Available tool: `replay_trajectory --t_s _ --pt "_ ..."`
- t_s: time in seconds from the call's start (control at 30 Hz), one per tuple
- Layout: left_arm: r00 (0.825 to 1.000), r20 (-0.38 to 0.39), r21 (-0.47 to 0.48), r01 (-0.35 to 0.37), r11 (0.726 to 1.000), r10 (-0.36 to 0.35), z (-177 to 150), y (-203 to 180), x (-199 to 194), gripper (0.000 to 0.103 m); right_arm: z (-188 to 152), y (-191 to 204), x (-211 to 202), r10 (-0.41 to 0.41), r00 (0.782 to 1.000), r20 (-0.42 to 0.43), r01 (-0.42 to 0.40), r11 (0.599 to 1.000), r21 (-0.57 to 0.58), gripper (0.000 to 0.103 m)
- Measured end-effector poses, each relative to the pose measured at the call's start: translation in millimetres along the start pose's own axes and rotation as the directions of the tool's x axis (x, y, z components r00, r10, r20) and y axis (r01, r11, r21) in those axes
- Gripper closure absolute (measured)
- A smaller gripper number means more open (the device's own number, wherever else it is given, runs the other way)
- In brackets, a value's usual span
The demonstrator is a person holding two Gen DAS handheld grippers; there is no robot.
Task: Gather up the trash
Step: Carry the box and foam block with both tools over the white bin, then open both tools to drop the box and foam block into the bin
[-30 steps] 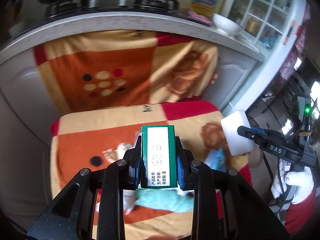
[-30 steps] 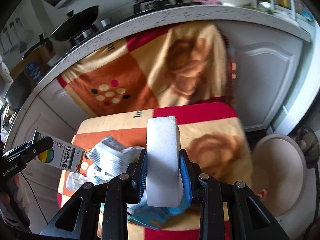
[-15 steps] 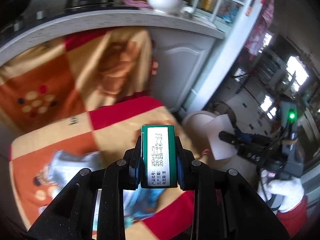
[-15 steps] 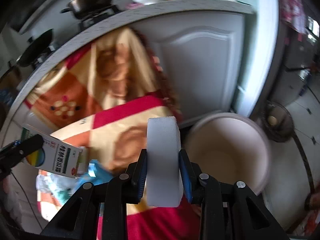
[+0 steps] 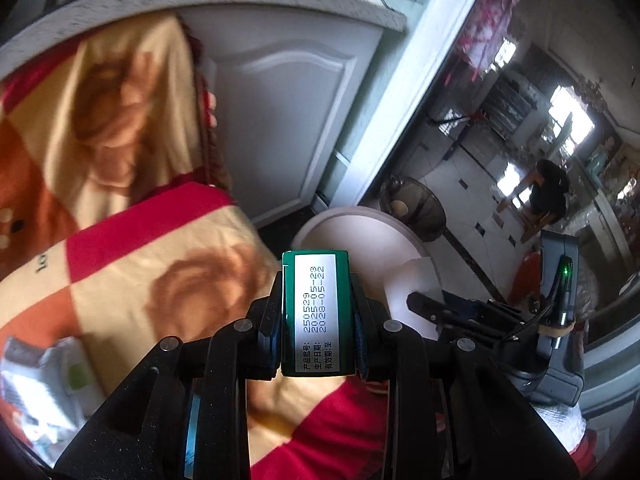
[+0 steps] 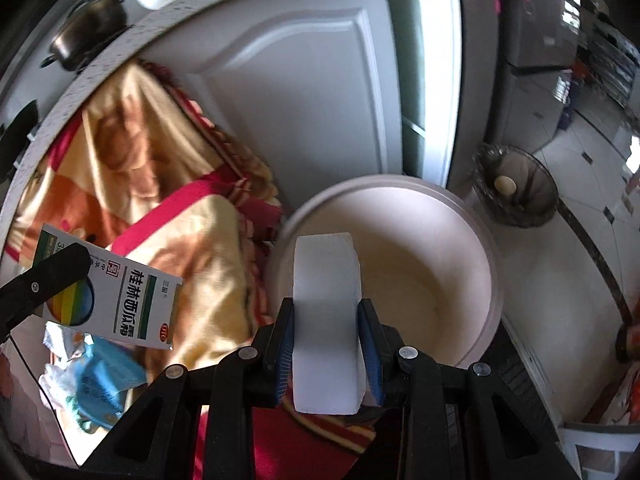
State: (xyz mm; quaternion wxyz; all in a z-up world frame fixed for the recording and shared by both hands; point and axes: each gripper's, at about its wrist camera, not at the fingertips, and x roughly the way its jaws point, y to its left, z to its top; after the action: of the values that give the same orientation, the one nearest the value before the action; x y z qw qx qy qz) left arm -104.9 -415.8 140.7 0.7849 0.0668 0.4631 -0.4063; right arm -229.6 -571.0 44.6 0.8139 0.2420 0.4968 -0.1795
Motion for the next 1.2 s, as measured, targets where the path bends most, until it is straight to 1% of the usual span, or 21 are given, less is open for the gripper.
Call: replay_trajectory --t_s 0.17,0.33,0.57,0.7,0.8,0.83,0.87,0.9,0.97,1.0,1.2 --pt "1.0 -0.026 0.024 0.004 1.0 -0.004 0 -15 33 0.078 0 -23 26 -0.011 1.0 -0.023 0.012 0.999 0.049 0.073" --pt "0.998 -0.055 0.035 -0.01 0.999 0.012 -2 -24 68 0.078 -3 -40 48 -0.025 0.999 -0.048 0.029 0.996 0.079 0.073" --pt "0.997 -0.074 0.06 -0.016 0.998 0.021 -7 -35 99 0.078 -6 -59 71 -0.028 0.998 -0.061 0.034 0.994 0.107 0.073" --pt "0.995 -0.095 0.053 -0.017 0.998 0.022 -9 -37 113 0.077 -7 -64 78 -0.031 0.998 -0.062 0.038 0.994 0.106 0.073" --pt "0.994 -0.105 0.053 -0.011 0.999 0.016 -10 -36 117 0.077 -10 -68 81 -0.034 0.997 -0.073 0.043 0.992 0.119 0.07" --pt "0.994 -0.108 0.054 -0.007 0.999 0.013 -11 -35 118 0.077 -11 -69 81 -0.038 0.997 -0.074 0.047 0.992 0.121 0.066" --pt "0.994 -0.113 0.054 -0.003 0.999 0.009 -11 -34 119 0.076 -12 -70 81 -0.041 0.996 -0.074 0.05 0.991 0.123 0.061" --pt "0.993 -0.116 0.05 0.002 0.999 0.004 -12 -33 118 0.073 -13 -72 80 -0.042 0.997 -0.07 0.051 0.991 0.127 0.059" --pt "0.993 -0.117 0.033 0.024 0.999 -0.02 -11 -29 118 0.058 -14 -74 80 -0.04 0.997 -0.069 0.049 0.99 0.135 0.059" --pt "0.993 -0.118 0.024 0.035 0.999 -0.032 -11 -27 118 0.056 -15 -75 79 -0.044 0.997 -0.071 0.053 0.989 0.139 0.059" --pt "0.992 -0.112 0.005 0.052 0.999 -0.051 -10 -27 110 0.053 -17 -78 73 -0.034 0.997 -0.068 0.045 0.986 0.16 0.057"
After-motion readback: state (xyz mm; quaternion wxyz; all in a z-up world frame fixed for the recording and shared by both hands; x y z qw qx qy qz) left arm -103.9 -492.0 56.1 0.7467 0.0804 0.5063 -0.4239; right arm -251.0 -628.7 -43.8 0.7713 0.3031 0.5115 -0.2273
